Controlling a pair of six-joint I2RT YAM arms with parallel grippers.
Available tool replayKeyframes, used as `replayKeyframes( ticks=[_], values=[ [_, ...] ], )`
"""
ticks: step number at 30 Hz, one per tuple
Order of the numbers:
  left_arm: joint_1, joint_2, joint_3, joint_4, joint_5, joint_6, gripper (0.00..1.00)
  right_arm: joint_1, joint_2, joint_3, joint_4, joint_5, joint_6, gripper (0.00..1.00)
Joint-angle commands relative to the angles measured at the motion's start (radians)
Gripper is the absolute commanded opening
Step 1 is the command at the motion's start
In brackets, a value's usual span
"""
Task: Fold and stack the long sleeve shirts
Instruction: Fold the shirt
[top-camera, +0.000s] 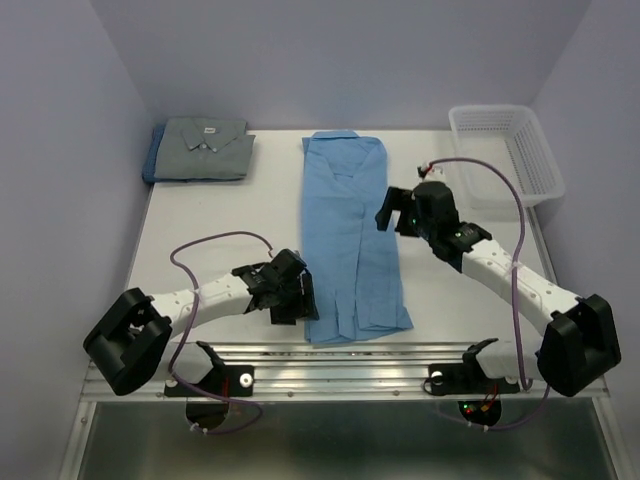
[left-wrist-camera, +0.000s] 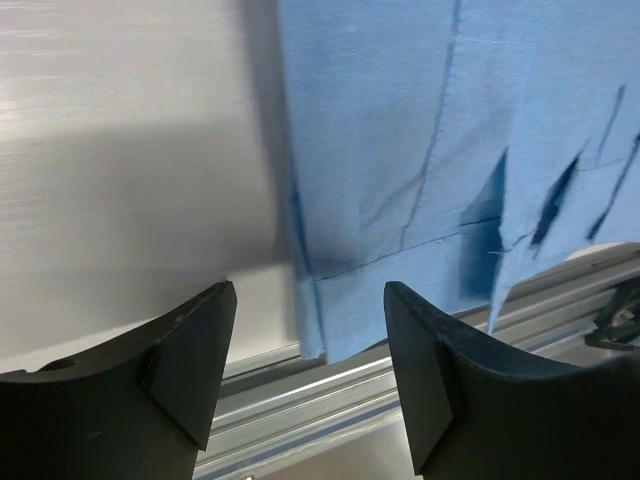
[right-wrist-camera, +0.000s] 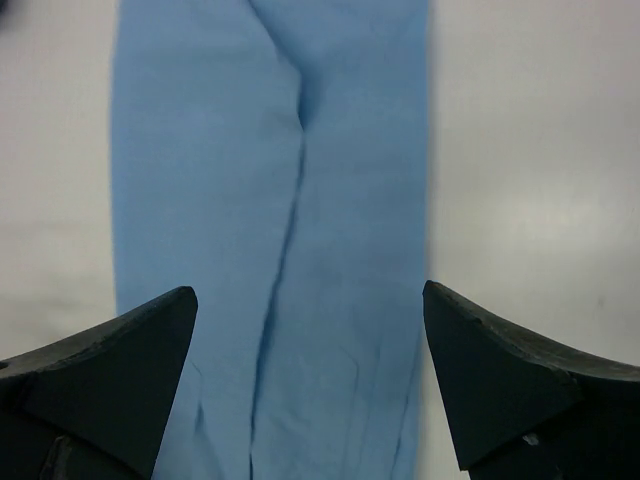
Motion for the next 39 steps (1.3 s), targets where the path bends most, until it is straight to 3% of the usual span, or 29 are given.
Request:
replayKeyframes(
  ticks=[1, 5, 8, 11, 13, 16, 22, 28, 33, 37, 38, 39],
  values=[
    [-0.040, 0.030, -0.048, 0.082, 0.040, -0.028, 0.73, -0.003, -0.131, -0.168, -0.230, -0.118, 0.173, 1.00],
    [-0.094, 0.077, -0.073, 0.137, 0.050, -0.074, 0.71, -0.003, -0.253, -0.333, -0.388, -0.233, 0.179, 1.00],
    [-0.121, 0.134, -0.067, 0.151, 0.049, -0.088, 0.62, -0.003, -0.313, -0.382, -0.455, -0.253, 0.159, 1.00],
    [-0.146, 0.165, -0.070, 0.154, 0.057, -0.104, 0.51, -0.003, -0.336, -0.414, -0.405, -0.413, 0.175, 1.00],
    [-0.152, 0.159, -0.088, 0.154, 0.061, -0.125, 0.47, -0.003, -0.334, -0.431, -0.446, -0.375, 0.219, 1.00],
    [-0.151, 0.131, -0.130, 0.151, 0.073, -0.148, 0.47, -0.003, -0.305, -0.414, -0.573, -0.244, 0.269, 1.00],
    [-0.151, 0.054, -0.193, 0.145, 0.095, -0.193, 0.52, -0.003, -0.316, -0.362, -0.659, -0.060, 0.327, 1.00],
    [-0.167, 0.054, -0.145, 0.157, 0.092, -0.193, 0.55, -0.003, -0.233, -0.443, -0.523, -0.150, 0.383, 1.00],
    [-0.204, 0.105, -0.139, 0.181, 0.087, -0.228, 0.54, -0.003, -0.198, -0.480, -0.514, -0.178, 0.369, 1.00],
    [-0.218, 0.158, -0.111, 0.226, 0.070, -0.251, 0.48, -0.003, -0.273, -0.534, -0.486, -0.247, 0.381, 0.81],
    [-0.218, 0.186, -0.082, 0.237, 0.061, -0.255, 0.44, -0.003, -0.296, -0.541, -0.477, -0.256, 0.381, 0.63],
    [-0.218, 0.200, -0.065, 0.249, 0.063, -0.251, 0.37, -0.003, -0.304, -0.548, -0.474, -0.259, 0.386, 0.53]
  ],
)
